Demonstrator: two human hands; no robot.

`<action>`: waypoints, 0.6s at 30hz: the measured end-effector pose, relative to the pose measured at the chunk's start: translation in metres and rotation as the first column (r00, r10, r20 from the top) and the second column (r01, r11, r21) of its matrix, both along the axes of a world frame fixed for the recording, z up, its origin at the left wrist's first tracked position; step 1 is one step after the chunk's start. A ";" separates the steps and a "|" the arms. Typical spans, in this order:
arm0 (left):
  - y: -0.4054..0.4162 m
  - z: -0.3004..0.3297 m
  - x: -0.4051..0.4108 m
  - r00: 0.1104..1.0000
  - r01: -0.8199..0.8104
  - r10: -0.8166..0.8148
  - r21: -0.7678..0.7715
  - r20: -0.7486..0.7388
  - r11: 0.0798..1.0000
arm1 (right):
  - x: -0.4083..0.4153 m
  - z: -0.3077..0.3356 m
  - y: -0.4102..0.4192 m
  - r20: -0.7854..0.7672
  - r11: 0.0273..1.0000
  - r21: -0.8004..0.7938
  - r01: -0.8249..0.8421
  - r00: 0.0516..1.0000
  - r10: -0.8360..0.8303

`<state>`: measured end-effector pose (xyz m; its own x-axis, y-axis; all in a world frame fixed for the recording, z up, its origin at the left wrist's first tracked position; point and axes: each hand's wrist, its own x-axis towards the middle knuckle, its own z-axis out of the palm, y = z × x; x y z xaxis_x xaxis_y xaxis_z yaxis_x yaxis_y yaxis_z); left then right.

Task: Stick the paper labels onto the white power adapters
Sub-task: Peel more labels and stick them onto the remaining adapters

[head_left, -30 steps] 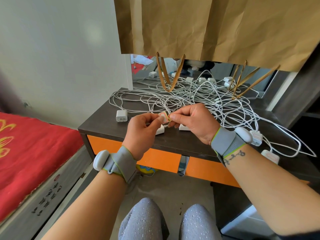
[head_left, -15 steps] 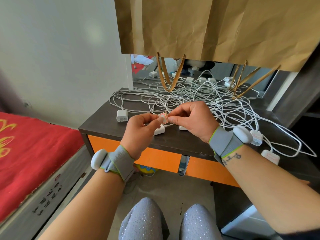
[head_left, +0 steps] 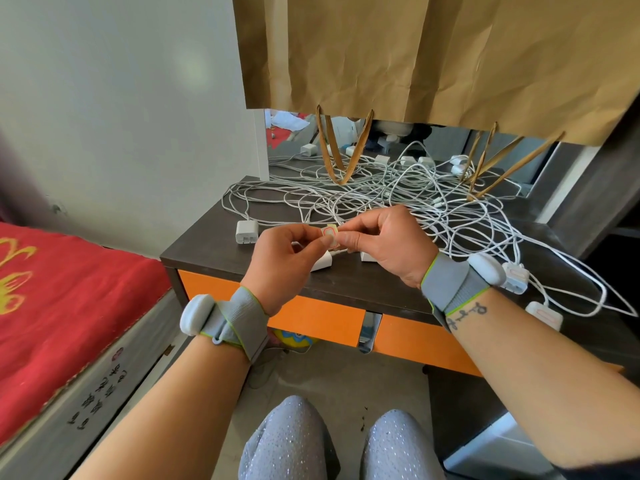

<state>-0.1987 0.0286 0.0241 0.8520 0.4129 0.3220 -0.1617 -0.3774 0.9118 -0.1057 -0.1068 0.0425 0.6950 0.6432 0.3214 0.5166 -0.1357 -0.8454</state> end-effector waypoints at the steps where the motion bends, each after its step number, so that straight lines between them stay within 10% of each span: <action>1: 0.000 0.001 0.000 1.000 -0.005 0.005 0.016 0.002 1.000 | 0.000 0.000 0.000 -0.013 1.000 0.012 -0.007 1.000 0.007; 18: 0.002 -0.005 0.002 0.998 0.056 -0.056 -0.008 -0.006 0.998 | -0.002 0.000 -0.002 -0.155 0.998 0.060 -0.019 0.987 0.028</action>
<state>-0.1966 0.0310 0.0196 0.8757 0.3667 0.3142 -0.1772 -0.3611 0.9155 -0.1081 -0.1088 0.0427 0.7247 0.6430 0.2478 0.3802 -0.0731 -0.9220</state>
